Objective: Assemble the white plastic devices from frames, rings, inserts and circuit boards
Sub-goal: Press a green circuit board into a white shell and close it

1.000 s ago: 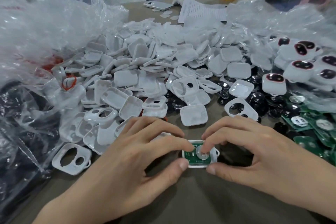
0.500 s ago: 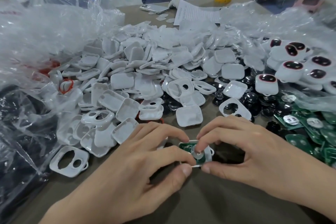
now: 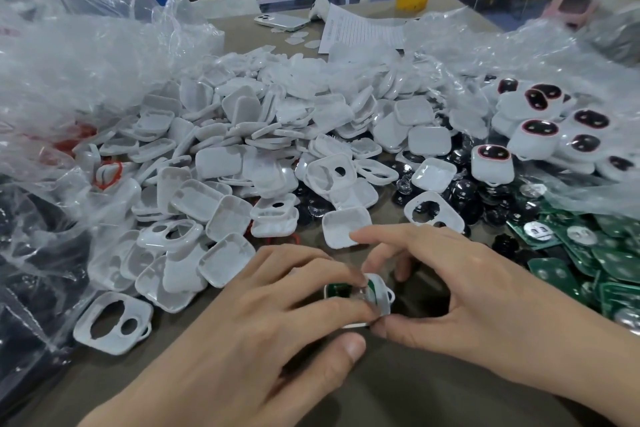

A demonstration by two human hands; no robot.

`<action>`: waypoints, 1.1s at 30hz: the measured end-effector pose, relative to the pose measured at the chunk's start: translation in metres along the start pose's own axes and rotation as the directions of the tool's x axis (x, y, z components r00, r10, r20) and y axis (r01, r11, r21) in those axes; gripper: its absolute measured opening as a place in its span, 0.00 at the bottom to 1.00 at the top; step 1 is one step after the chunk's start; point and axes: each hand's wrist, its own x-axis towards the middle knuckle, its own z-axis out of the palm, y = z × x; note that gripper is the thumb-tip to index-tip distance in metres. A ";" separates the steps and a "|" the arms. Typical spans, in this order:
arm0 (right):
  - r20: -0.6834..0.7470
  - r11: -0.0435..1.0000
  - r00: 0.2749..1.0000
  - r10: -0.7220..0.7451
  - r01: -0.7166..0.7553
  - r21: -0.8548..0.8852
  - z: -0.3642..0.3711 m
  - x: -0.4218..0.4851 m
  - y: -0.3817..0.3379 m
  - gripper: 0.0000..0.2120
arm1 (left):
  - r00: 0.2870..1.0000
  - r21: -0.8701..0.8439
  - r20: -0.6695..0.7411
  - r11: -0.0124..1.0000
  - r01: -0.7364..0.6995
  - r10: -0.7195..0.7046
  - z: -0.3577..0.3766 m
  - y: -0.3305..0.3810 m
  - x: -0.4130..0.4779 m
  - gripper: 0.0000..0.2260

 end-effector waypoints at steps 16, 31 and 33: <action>0.006 1.000 1.000 -0.011 0.011 -0.015 -0.001 0.001 -0.002 0.32 | 0.988 -0.131 -0.069 0.983 0.131 -0.141 0.004 -0.001 0.008 0.11; -0.013 1.000 1.000 -0.027 0.027 -0.014 0.002 0.001 0.003 0.33 | 0.984 -0.046 0.090 0.986 0.159 -0.155 -0.009 0.004 0.025 0.11; -0.020 0.999 0.999 -0.039 0.038 -0.020 0.003 0.002 0.003 0.32 | 0.983 -0.048 0.092 0.986 0.162 -0.158 -0.009 0.003 0.025 0.11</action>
